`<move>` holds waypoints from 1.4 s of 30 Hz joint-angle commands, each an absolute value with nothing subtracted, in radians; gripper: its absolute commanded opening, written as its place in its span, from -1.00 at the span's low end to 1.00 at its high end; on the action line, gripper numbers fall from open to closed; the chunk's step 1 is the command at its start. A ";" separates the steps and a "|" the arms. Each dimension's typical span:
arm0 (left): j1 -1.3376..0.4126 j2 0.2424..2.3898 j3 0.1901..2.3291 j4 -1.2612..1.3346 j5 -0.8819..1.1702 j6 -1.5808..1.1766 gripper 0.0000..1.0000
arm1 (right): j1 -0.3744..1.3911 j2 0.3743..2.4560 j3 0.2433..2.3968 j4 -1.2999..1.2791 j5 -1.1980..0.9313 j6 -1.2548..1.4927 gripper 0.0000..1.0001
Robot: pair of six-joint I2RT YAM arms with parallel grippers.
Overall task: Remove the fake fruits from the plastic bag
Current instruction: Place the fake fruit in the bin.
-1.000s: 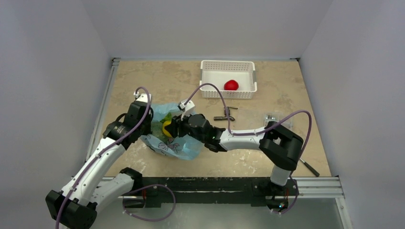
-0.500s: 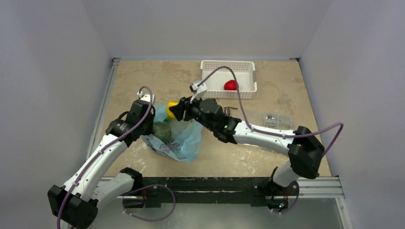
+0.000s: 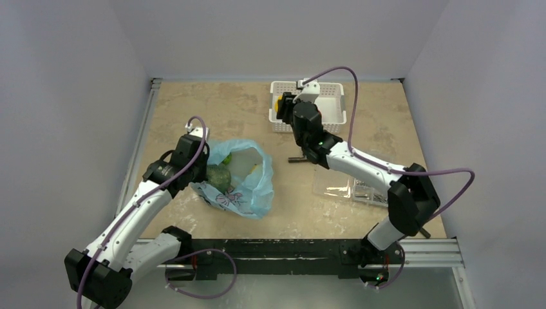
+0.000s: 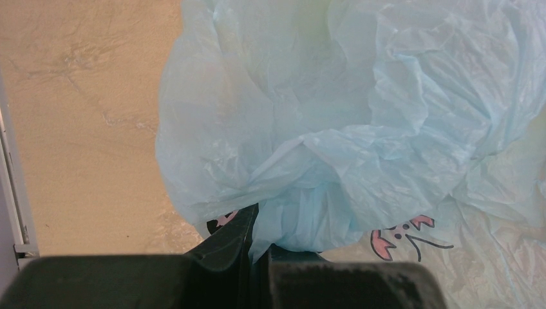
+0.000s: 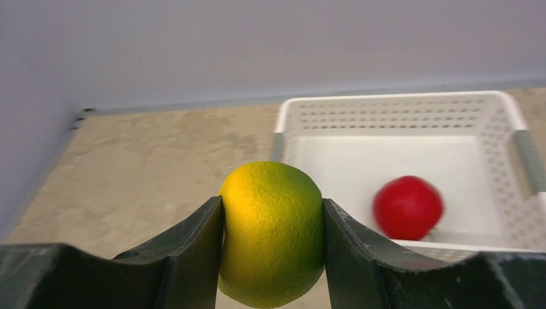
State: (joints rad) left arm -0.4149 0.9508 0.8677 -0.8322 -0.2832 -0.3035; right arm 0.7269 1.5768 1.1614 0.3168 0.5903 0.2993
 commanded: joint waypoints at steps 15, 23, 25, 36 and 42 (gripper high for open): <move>-0.414 0.976 0.911 -0.818 -0.245 -0.291 -1.00 | 0.538 2.035 1.525 0.002 1.001 0.113 -0.55; -0.414 0.972 0.908 -0.813 -0.213 -0.286 -1.00 | 0.523 2.037 1.512 -0.044 0.971 0.135 0.70; -0.414 0.970 0.907 -0.810 -0.192 -0.283 -1.00 | 0.523 2.024 1.517 -0.064 0.950 0.141 0.89; -0.414 0.986 0.911 -0.803 -0.159 -0.275 -1.00 | 0.655 1.776 1.452 -0.189 0.694 0.262 0.94; -0.414 0.978 0.911 -0.810 -0.171 -0.279 -1.00 | 0.814 1.616 1.337 -0.053 0.360 0.327 0.62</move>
